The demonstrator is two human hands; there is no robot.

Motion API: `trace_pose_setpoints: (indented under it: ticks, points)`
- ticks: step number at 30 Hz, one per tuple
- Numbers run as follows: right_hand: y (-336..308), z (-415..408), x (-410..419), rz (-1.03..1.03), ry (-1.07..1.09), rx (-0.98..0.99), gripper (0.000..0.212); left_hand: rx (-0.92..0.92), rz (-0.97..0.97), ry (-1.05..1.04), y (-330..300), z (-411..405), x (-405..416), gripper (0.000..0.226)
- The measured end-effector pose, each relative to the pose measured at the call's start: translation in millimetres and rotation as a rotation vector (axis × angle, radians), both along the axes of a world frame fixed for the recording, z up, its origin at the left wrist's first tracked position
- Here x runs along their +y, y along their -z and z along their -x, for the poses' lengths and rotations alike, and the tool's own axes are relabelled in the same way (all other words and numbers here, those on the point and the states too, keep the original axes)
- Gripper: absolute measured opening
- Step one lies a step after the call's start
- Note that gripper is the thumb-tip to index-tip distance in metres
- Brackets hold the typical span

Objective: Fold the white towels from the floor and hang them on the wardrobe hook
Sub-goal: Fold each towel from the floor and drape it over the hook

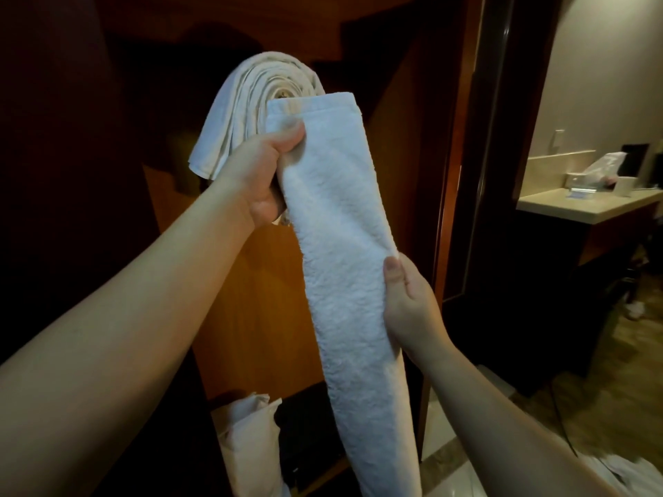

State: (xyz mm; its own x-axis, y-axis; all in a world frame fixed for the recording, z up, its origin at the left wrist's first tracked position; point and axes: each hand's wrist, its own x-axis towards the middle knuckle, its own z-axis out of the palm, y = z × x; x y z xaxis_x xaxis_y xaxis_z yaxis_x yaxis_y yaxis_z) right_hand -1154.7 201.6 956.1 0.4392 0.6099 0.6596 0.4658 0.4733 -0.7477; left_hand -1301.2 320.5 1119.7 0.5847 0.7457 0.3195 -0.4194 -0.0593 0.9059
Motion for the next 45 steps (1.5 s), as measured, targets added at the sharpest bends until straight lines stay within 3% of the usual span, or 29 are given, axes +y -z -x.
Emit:
trace_pose_setpoints:
  ticks: [7, 11, 12, 15, 20, 24, 27, 34, 37, 42, 45]
  points:
    - [-7, -8, -3, -0.032, 0.050, 0.006, 0.024, -0.015, 0.065, -0.058, -2, -12, -2, 0.020]
    - [-6, -19, -5, 0.149, -0.140, 0.154, 0.093, -0.006, 0.111, -0.072, -5, -21, 2, 0.018]
    - [-5, -25, -7, 0.256, -0.290, 0.248, 0.095, 0.004, 0.124, -0.077, -5, -24, 4, 0.018]
    - [3, -40, -15, 0.591, -0.720, 0.390, 0.072, 0.058, 0.148, -0.102, -5, -32, 10, 0.017]
    - [10, -40, -16, 0.818, -0.803, 0.361, 0.062, 0.139, 0.190, -0.165, 0, -49, 30, 0.020]
    - [14, -36, -15, 0.735, -0.899, 0.641, 0.062, 0.194, 0.354, -0.240, 12, -62, 58, 0.029]
    - [16, -31, -17, 0.657, -1.016, 0.720, 0.054, 0.246, 0.437, -0.262, 25, -70, 74, 0.042]
    - [6, -31, -19, 0.505, -0.997, 0.827, 0.057, 0.353, 0.365, -0.153, 73, -69, 94, 0.041]
    - [-7, -37, -14, 0.354, -0.864, 0.855, 0.046, 0.391, 0.398, 0.048, 98, -58, 93, 0.042]
    - [-35, -51, 0, 0.149, -0.704, 0.933, 0.058, 0.538, 0.253, 0.525, 130, -40, 74, 0.086]
    - [-43, -58, 11, 0.102, -0.596, 0.938, 0.065, 0.539, 0.189, 0.498, 145, -35, 55, 0.083]
